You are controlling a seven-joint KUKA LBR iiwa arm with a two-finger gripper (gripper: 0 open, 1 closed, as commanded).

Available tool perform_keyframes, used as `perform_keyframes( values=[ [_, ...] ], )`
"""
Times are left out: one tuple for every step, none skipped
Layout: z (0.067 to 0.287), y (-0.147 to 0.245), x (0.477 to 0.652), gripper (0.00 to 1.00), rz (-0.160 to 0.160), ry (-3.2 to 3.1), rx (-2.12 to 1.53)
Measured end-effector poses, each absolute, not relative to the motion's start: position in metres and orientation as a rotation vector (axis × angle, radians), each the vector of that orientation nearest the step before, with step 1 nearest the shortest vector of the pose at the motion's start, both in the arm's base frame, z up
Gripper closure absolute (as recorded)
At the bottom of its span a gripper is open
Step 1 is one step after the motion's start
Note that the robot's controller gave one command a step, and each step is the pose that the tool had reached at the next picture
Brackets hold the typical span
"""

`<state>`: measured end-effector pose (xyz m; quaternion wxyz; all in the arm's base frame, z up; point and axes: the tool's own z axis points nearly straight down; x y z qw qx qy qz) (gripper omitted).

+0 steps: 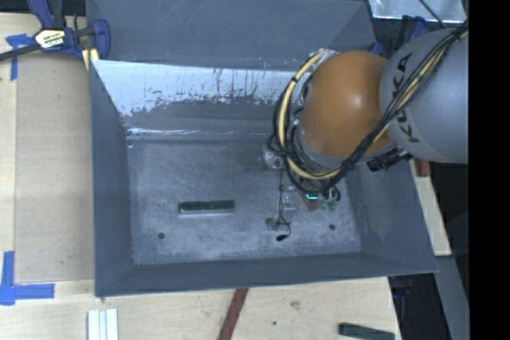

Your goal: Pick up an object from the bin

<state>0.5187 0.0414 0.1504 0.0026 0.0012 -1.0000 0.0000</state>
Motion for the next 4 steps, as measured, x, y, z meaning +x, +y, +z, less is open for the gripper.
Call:
perform_keyframes(
  values=[
    [0.154, 0.041, 0.521, 0.0, -0.001, -3.145, 0.002],
    [0.081, 0.126, 0.517, 1.0, 0.0, -3.141, 0.084],
    [0.081, 0.126, 0.518, 1.0, 0.0, -3.141, 0.083],
    [0.213, 0.13, 0.572, 1.0, -0.001, -3.145, 0.031]
  ],
)
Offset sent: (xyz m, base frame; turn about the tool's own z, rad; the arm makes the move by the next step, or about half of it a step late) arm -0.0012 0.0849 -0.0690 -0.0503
